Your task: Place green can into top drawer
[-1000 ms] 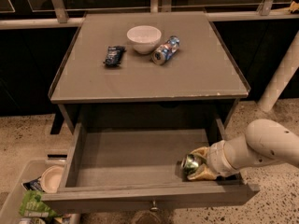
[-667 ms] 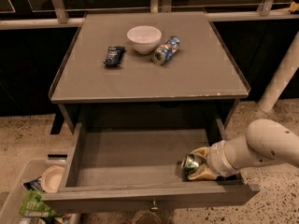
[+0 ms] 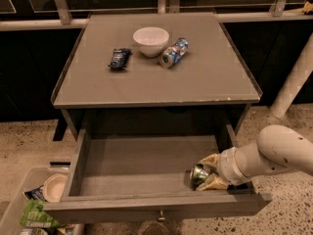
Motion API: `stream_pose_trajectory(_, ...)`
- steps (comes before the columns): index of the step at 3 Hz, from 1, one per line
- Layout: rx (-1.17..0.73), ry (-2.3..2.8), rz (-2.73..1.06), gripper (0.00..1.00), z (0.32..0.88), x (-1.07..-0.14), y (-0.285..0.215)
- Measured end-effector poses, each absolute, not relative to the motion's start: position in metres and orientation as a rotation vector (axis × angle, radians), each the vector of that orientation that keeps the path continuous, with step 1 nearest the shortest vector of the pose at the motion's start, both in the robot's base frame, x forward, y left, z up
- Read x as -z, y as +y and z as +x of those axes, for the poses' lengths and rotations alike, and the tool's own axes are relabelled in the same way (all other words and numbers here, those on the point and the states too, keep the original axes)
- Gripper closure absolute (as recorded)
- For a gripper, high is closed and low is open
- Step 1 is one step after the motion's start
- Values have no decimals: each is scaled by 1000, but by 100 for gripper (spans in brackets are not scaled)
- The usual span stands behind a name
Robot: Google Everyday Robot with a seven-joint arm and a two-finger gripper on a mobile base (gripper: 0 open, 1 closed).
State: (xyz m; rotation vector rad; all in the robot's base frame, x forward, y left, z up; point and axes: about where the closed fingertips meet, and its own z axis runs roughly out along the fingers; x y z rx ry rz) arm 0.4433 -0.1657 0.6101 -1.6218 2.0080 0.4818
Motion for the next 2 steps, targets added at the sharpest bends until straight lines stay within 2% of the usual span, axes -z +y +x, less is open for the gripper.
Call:
stream_pose_trajectory(1,-482,2008,-1622,0,443,-610,-166)
stream_pose_trajectory(2,-482,2008,-1622,0,443,-610,-166)
